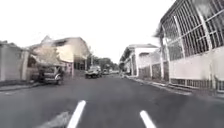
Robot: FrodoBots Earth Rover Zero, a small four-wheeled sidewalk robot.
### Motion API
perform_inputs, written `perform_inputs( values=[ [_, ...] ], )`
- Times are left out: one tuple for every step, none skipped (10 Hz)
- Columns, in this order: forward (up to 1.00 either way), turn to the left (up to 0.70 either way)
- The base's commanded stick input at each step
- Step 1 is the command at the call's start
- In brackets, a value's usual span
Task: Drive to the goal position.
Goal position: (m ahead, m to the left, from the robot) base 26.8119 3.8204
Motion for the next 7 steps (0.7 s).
perform_inputs(
  values=[
    [1.00,0.00],
    [1.00,0.05],
    [1.00,-0.13],
    [1.00,-0.35],
    [1.00,-0.36],
    [1.00,-0.39],
    [1.00,-0.40]
  ],
)
